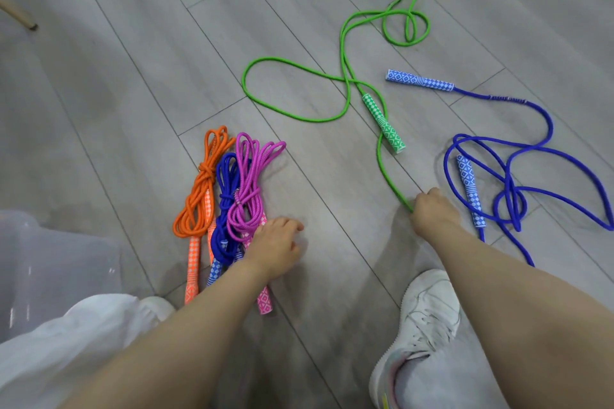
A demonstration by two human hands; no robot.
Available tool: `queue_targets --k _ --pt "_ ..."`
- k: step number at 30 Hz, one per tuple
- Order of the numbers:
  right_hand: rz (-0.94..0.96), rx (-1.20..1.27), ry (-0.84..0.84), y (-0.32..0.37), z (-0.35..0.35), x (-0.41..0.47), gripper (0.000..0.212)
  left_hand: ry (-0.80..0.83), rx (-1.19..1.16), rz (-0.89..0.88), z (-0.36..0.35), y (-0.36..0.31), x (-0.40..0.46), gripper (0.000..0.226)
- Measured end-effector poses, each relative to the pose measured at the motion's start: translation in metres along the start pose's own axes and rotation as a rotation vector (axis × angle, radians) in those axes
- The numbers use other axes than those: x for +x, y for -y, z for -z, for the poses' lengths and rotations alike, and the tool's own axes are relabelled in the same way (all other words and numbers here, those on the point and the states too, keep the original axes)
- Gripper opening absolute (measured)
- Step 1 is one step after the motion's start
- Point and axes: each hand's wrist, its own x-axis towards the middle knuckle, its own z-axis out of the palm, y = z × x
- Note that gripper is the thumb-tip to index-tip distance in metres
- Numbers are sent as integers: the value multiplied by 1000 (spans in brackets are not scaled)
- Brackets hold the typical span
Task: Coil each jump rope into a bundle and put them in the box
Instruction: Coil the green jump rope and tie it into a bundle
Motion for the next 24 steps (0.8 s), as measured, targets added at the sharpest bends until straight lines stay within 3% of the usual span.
queue_targets --k 8,14,19,24 --pt "125 534 50 38 51 -39 13 11 -173 73 29 -5 -21 44" --pt "136 1082 269 67 129 -92 14 -21 -487 117 84 -41 -46 36" --pt "296 1272 248 88 189 -159 13 -198 -724 94 143 -96 -89 40" --pt "416 1263 188 104 235 -224 5 -373 -641 -4 187 -119 -141 28"
